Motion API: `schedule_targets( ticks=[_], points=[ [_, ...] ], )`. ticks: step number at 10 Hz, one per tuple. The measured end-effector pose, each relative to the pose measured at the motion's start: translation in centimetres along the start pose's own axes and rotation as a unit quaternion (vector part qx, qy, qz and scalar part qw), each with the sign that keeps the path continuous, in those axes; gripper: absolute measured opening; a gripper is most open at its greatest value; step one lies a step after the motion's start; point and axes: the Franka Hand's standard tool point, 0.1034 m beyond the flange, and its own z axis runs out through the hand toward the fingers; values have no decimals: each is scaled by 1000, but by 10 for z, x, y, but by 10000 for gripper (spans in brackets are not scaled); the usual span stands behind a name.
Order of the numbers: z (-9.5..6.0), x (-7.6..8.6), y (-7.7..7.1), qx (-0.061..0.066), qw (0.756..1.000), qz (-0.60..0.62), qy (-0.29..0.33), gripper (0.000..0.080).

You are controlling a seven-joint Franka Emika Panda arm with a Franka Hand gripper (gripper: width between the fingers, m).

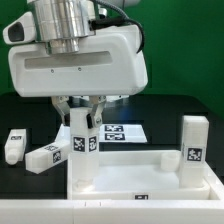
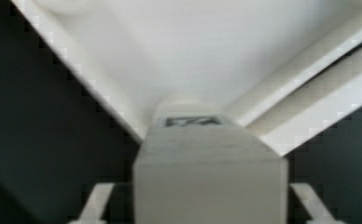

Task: Assemble desk

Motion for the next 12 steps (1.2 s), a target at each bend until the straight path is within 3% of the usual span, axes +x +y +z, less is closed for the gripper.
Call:
schedule_targets(
  ticks=[2, 4, 5, 6, 7, 9, 10, 11, 12],
  points=[
    [0, 3, 3, 5, 997, 74, -7, 282],
    [0, 7, 1, 3, 976, 219, -12, 282],
    [1, 8, 0, 7, 949, 316, -14, 282],
    [2, 13, -4, 21, 896, 443, -19, 282],
    [2, 14, -5, 26, 888, 458, -21, 282],
    [2, 13, -6, 25, 910, 414, -19, 284],
    [1, 12, -7, 22, 947, 321, -14, 284],
    [-2, 12, -9, 26, 970, 242, -11, 361],
    [-4, 11, -13, 25, 979, 202, -10, 527]
  ],
)
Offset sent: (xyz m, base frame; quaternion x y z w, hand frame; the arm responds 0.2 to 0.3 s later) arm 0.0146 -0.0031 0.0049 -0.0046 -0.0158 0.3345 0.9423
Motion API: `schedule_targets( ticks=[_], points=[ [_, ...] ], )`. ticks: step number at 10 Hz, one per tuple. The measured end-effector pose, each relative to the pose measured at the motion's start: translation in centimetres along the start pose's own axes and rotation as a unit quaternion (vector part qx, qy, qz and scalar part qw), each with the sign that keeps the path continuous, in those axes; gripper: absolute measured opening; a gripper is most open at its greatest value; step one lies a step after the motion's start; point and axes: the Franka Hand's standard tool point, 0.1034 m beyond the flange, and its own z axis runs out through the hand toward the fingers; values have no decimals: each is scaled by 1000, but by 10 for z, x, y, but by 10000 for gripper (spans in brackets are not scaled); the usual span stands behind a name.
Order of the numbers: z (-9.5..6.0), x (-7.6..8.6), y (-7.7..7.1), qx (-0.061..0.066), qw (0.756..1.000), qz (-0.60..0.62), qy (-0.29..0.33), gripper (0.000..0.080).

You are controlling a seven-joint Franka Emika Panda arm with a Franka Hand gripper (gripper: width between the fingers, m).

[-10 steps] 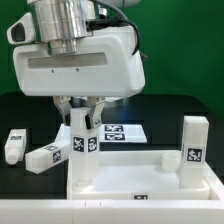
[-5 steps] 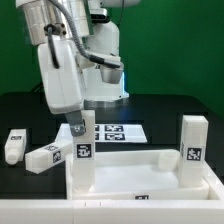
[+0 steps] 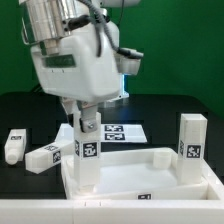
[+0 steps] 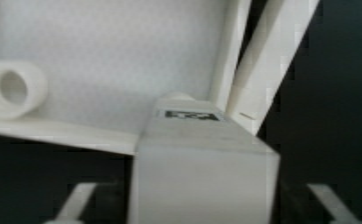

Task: Assemble desk

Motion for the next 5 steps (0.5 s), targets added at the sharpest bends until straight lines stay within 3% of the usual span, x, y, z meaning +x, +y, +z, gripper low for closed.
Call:
schedule_targets(
  ticks=[1, 2, 4, 5],
  points=[
    [-1, -6, -3, 1, 1000, -1, 1, 527],
    [0, -4, -1, 0, 998, -56, 1, 622],
    [0, -3, 0, -2, 993, -119, 1, 645],
    [-2, -8, -4, -18, 966, -258, 10, 645]
  ],
)
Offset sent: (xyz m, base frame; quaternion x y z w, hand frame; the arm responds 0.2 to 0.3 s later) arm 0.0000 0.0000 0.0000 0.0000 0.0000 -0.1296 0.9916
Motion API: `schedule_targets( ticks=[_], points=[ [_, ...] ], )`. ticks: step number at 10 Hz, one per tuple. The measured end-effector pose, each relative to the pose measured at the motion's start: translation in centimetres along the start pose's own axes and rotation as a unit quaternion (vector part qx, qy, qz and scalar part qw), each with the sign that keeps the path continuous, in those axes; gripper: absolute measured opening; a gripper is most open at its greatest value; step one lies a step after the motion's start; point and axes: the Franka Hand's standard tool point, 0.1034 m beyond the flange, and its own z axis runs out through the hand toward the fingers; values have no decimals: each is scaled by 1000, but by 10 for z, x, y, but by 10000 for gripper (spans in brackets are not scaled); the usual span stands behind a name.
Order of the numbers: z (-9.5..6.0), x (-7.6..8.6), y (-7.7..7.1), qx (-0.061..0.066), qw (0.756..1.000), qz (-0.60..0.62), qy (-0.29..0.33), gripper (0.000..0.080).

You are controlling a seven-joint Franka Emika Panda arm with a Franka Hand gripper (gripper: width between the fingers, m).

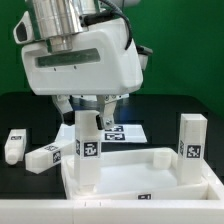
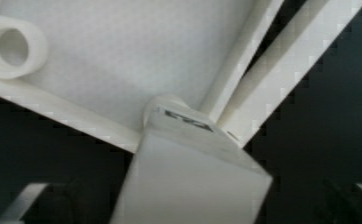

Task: Assemble desk

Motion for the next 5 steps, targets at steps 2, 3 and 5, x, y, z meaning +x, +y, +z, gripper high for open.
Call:
schedule_targets(
  ticks=[2, 3, 5],
  points=[
    [8, -5, 8, -3, 980, -200, -9, 649],
    [12, -9, 14, -6, 973, -229, -13, 649],
    [13, -8, 20, -9, 956, -292, -14, 649]
  ],
)
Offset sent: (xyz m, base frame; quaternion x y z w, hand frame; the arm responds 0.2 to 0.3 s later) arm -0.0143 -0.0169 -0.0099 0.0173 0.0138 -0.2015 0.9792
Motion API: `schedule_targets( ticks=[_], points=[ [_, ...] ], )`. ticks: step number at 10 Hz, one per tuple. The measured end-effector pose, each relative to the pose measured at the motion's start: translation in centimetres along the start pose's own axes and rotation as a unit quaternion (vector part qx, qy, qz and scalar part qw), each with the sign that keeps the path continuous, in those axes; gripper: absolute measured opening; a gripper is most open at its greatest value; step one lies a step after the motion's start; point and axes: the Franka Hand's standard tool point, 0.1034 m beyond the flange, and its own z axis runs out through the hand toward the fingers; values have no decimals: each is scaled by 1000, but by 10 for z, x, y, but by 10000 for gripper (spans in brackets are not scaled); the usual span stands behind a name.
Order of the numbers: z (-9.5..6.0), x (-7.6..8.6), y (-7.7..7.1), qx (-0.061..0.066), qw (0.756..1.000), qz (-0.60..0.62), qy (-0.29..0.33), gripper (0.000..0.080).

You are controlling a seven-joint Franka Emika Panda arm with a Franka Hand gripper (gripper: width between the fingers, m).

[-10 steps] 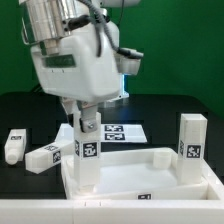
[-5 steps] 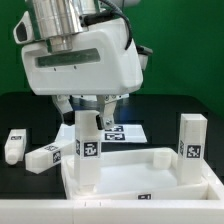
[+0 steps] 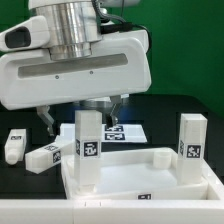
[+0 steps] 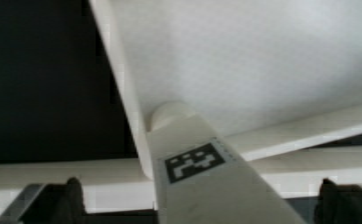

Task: Assemble desk

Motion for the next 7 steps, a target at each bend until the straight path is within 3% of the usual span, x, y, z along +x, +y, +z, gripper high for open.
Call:
schedule_targets(
  ticks=[1, 2, 3, 4, 5, 7],
  points=[
    [0, 0, 0, 0, 1000, 12, 0, 649],
    [0, 0, 0, 0, 1000, 13, 0, 554],
    [1, 0, 0, 1, 999, 52, 0, 554],
    [1, 0, 0, 1, 995, 96, 0, 371],
    [1, 0, 0, 1, 992, 127, 0, 284],
    [1, 1, -1, 1, 977, 215, 0, 284]
  ],
)
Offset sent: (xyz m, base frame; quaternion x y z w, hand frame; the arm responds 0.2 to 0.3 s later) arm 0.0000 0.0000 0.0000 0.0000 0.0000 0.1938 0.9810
